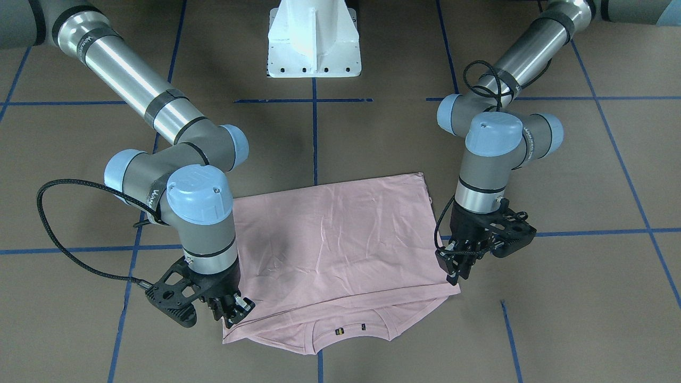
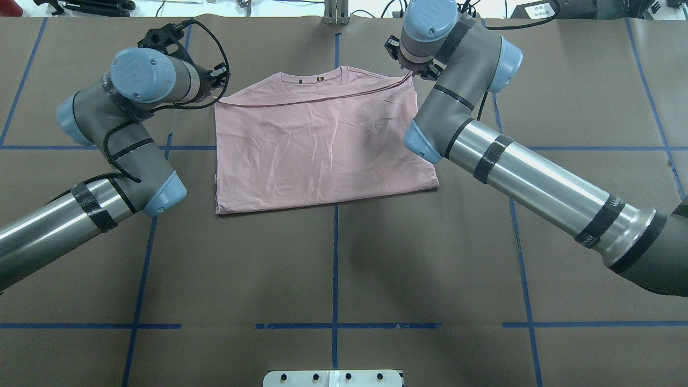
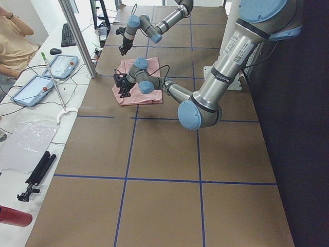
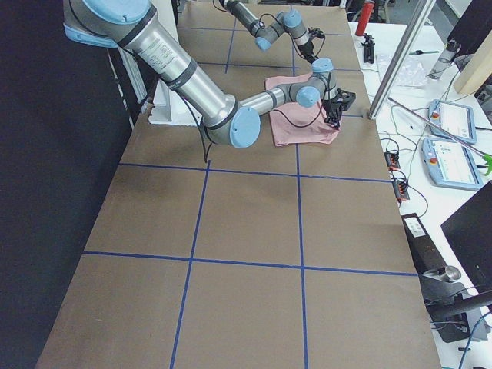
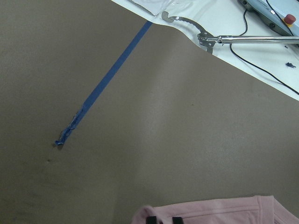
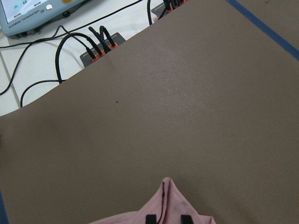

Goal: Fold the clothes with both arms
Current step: 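Release the hem at the collar and raise both grippers, then lower the right gripper onto the folded shirt's corner nearest it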

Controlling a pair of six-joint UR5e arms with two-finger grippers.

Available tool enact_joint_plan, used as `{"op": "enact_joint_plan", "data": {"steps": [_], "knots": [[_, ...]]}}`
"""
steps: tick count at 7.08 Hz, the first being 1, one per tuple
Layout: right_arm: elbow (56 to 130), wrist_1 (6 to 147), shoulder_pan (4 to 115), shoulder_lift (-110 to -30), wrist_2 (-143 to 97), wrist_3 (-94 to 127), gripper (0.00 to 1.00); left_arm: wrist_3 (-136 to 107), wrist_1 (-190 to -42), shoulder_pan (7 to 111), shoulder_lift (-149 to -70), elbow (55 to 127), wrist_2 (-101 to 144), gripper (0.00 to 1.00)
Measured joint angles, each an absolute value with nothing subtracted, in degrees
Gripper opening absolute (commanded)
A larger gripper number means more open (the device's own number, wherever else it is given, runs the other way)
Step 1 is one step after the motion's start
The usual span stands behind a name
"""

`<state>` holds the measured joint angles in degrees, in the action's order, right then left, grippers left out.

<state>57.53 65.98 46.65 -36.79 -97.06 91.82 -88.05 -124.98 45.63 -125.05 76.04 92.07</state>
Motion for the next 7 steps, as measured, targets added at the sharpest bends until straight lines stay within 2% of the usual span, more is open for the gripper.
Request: {"op": "enact_joint_plan", "data": {"steps": [1, 2, 4, 5, 6, 7], "knots": [[59.48, 65.96, 46.78, -37.50, -97.46, 91.48, 1.00, -87.85, -125.76, 45.69, -124.91, 77.15, 92.22, 1.00], [64.97, 65.93, 46.82, -40.43, -99.14, 91.49, 1.00, -87.77, -126.35, 45.65, -123.78, 80.01, 92.41, 1.00], [81.56, 66.11, 44.16, -51.81, -101.55, 95.01, 0.99, -87.62, -126.82, 45.31, -118.36, 89.31, 94.17, 1.00], [89.92, 66.34, 41.32, -58.22, -101.58, 97.45, 0.90, -87.77, -127.32, 45.06, -117.07, 91.77, 96.18, 1.00], [96.16, 66.37, 38.43, -64.03, -101.34, 100.04, 0.86, -88.04, -128.21, 44.82, -116.60, 92.71, 97.24, 1.00], [98.65, 66.34, 35.61, -67.11, -99.84, 103.41, 0.85, -88.41, -128.97, 44.68, -116.63, 93.33, 97.70, 1.00]]}}
